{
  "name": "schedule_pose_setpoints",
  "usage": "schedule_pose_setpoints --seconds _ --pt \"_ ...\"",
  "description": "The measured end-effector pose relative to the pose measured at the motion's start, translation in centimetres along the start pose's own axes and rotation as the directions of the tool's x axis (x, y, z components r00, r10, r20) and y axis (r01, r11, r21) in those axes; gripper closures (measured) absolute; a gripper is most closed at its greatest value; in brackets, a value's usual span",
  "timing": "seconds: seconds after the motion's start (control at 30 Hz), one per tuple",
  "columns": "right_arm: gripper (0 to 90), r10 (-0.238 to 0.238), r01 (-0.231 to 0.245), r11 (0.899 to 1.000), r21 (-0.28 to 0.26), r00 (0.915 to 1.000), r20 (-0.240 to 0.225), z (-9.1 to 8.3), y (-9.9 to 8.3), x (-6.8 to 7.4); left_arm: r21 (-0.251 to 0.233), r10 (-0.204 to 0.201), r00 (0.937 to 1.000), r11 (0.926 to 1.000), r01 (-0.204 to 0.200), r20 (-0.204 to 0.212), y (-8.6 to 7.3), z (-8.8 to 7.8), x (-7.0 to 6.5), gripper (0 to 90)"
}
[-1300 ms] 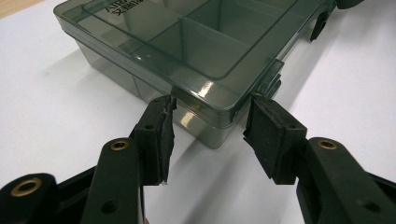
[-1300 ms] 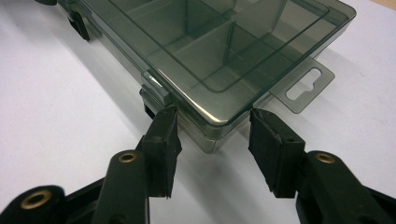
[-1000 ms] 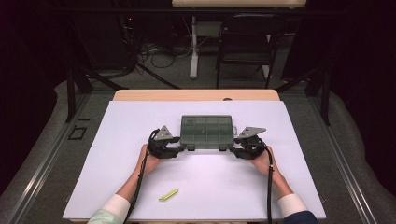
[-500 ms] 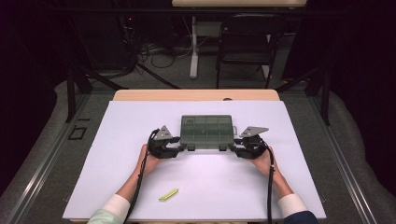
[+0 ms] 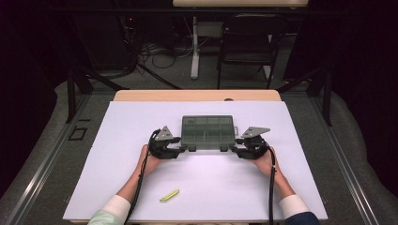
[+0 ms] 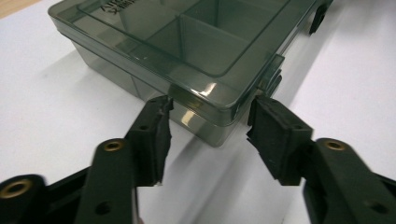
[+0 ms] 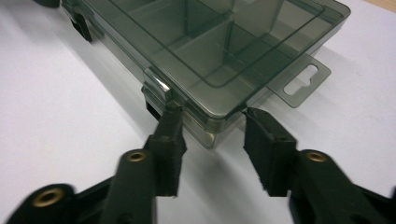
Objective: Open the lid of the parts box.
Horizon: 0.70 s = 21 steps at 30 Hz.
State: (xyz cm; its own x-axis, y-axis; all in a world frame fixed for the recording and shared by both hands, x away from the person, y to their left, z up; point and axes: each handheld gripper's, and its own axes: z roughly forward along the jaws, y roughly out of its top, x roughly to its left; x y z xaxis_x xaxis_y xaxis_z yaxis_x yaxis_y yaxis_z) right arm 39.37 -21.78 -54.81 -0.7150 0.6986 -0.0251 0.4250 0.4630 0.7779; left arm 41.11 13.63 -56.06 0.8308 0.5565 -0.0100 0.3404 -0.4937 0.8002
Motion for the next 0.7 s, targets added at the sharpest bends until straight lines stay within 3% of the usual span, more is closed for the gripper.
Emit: schedule_pose_setpoints --seconds 0.1,0.47,0.7 --pt "50.3 -0.008 0.008 1.000 0.003 1.0000 0.005 0.32 0.03 0.05 0.017 0.006 1.0000 0.9998 -0.006 -0.002 -0.01 0.42 -0.26 44.1" --pt "52.3 -0.013 0.013 1.000 -0.006 0.9997 0.019 0.28 0.11 0.13 0.015 0.019 0.9997 0.9997 -0.019 -0.013 -0.03 0.47 -0.22 48.5" --pt "51.7 -0.003 0.003 1.000 -0.006 1.0000 0.007 0.30 -0.01 0.00 0.011 0.015 0.9995 0.9998 -0.014 -0.028 0.15 0.31 -0.48 40.6"
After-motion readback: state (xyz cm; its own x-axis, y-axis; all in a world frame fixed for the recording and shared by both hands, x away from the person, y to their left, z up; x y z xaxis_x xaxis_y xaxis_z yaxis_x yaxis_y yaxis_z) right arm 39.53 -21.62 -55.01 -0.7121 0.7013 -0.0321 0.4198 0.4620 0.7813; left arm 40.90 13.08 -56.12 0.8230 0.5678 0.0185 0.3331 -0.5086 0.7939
